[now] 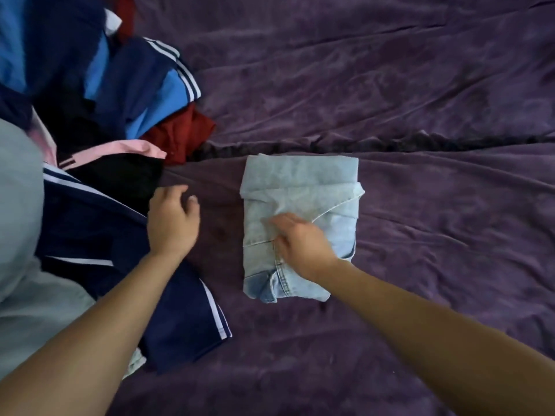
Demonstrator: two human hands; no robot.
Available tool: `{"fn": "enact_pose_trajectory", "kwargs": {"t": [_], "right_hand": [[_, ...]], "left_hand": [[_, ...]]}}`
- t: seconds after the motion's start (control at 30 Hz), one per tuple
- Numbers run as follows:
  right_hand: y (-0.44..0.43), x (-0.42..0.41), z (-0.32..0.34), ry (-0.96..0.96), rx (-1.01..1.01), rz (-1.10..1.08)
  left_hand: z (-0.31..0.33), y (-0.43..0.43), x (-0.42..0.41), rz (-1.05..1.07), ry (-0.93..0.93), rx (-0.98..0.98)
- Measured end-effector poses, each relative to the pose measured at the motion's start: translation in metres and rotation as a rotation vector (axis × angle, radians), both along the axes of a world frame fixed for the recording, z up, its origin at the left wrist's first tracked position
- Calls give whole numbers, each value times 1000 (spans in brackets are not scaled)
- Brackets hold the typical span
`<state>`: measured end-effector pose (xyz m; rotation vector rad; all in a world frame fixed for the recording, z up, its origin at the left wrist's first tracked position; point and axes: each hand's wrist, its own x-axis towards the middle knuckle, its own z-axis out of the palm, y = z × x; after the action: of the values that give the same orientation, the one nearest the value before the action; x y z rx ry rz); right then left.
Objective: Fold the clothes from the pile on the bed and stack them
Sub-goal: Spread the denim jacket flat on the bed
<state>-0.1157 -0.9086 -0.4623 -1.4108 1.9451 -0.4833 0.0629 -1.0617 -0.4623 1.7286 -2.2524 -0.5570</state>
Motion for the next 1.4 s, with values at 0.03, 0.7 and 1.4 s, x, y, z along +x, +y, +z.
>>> {"fn": "enact_pose_trajectory", "kwargs": {"t": [0.03, 0.7, 1.4], "right_hand": [[10, -9, -2, 60, -125, -37], [47, -47, -121, 250, 172, -416], [164, -47, 1, 46, 148, -761]], "left_hand": [[-2, 0, -14, -71, 19, -25], [-116, 18, -147, -753, -505, -25], [12, 78, -223, -1053, -205, -52]]}}
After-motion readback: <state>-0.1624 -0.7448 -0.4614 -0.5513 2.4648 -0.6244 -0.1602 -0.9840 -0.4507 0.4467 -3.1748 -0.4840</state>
